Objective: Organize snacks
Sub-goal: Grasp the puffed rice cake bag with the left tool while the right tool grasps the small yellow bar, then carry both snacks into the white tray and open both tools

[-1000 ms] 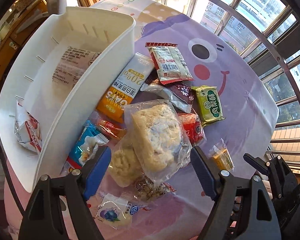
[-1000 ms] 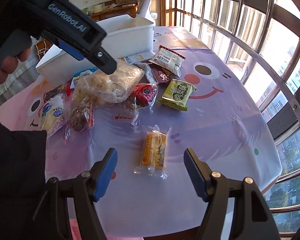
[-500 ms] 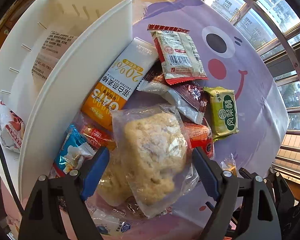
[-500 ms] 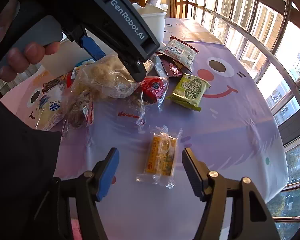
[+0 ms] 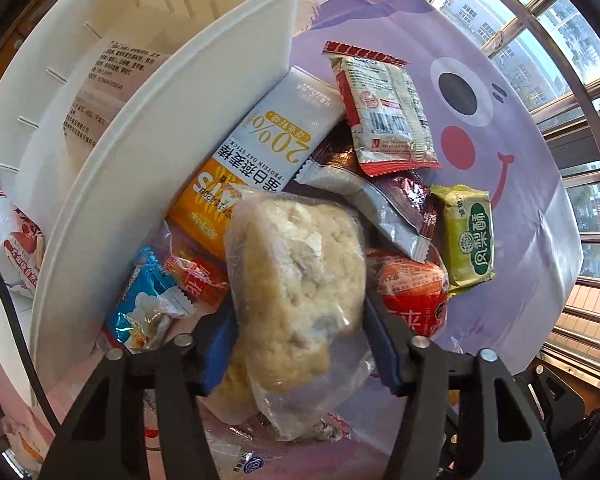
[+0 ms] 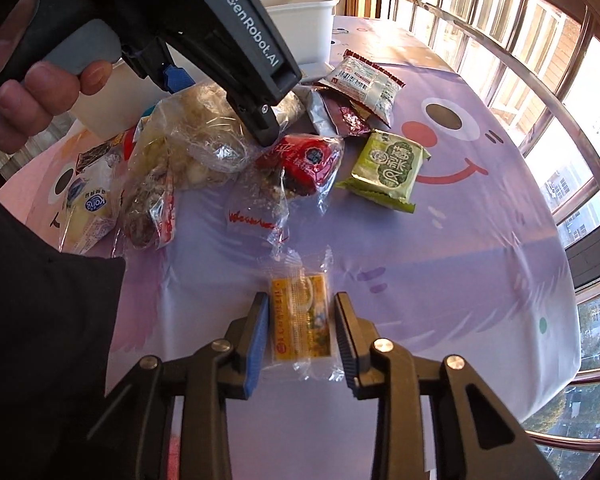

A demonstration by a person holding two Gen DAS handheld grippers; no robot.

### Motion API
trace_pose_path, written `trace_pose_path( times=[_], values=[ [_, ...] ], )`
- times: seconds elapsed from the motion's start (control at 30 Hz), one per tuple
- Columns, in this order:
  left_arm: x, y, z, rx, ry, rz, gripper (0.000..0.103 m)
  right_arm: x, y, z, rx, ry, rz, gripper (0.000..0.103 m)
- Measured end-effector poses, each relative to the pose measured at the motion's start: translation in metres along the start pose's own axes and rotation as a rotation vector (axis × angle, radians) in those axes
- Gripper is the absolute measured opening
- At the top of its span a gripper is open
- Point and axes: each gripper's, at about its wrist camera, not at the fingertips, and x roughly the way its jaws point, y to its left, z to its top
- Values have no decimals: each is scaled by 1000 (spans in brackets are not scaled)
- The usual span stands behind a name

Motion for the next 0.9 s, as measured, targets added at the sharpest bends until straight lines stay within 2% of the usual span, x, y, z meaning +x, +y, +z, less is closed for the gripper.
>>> trace_pose_path(
  times=[0.13,0.33,0.77,0.9],
  values=[
    [-2,0,-1,-3,-7,-9,45,0,1,2,4,11,2,27],
    [-19,3,-17,3,-31,-21,41,1,1,6,12,28,9,26],
    [-90,18,-62,21,-110,-65,41,-20,11,12,10,8,-29,26],
    [-114,27,-80,12,-131,-59,41,-32,15,16,12,-9,-30,26]
  ],
)
